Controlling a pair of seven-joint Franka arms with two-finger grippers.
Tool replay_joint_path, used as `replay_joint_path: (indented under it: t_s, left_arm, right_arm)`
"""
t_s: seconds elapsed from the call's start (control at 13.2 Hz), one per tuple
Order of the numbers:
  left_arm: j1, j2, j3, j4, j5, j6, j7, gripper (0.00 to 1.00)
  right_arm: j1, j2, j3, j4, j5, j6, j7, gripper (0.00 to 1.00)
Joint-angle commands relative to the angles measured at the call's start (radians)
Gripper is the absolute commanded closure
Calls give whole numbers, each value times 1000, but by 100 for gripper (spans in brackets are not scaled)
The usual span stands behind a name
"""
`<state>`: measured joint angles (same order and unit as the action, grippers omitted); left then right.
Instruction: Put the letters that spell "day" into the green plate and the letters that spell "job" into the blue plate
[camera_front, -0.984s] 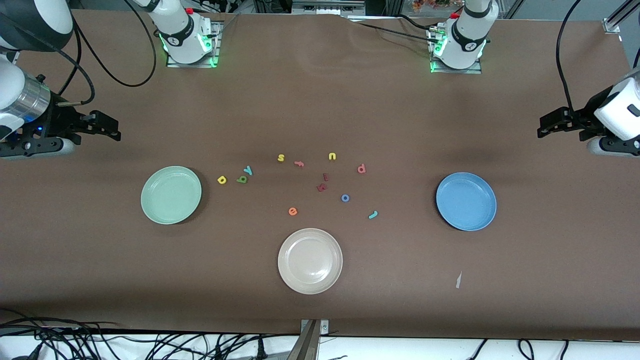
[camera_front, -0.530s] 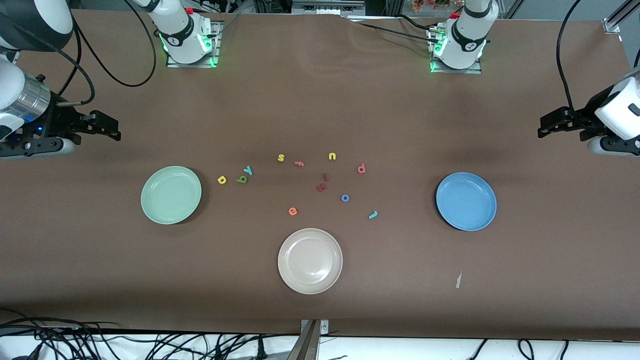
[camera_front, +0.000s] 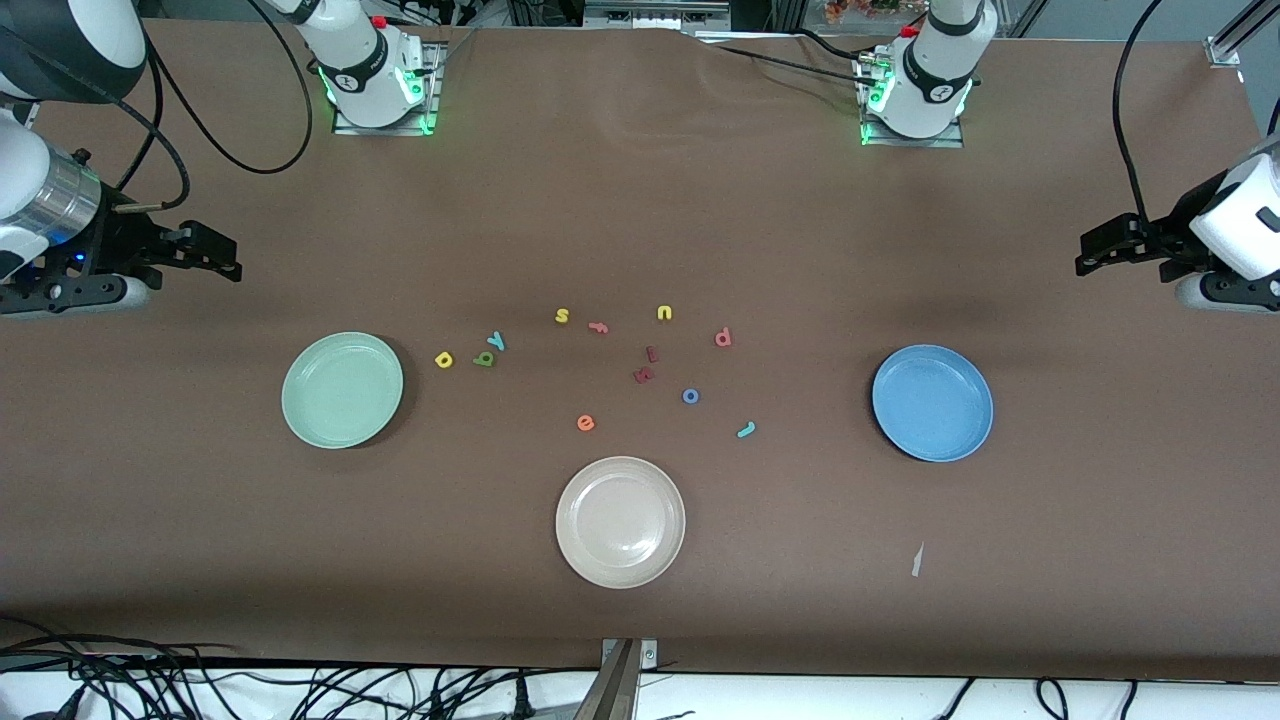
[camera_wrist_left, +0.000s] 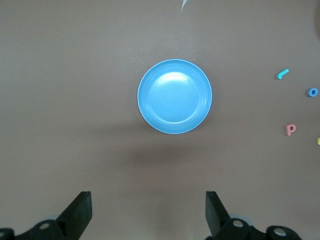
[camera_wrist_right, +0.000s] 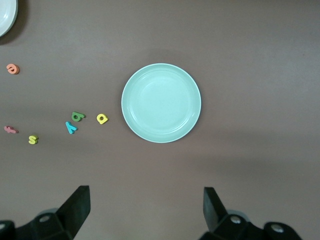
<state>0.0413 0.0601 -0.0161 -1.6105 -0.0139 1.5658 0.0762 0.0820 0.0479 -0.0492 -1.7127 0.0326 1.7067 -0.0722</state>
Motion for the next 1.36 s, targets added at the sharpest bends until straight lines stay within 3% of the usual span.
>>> replay_joint_path:
  t_s: [0.0, 0.38, 0.83, 1.06, 1.29]
  left_arm:
    - [2, 10, -1, 27, -21, -13, 0, 0]
    - [-31, 21, -21, 38, -73, -35, 11, 0]
    - [-155, 145, -44, 86, -123, -32, 5, 0]
    - [-270, 240, -47, 84, -123, 43, -12, 0]
    - [-362, 328, -48, 84, -115, 115, -263, 0]
  right_arm:
    - [1, -8, -1, 2, -11, -13, 0, 0]
    - [1, 4, -1, 5, -11, -9, 9, 0]
    - [45, 59, 8, 16, -2, 25, 77, 0]
    - [93, 113, 8, 60, 3, 33, 188, 0]
    - [156, 183, 8, 96, 4, 42, 360, 0]
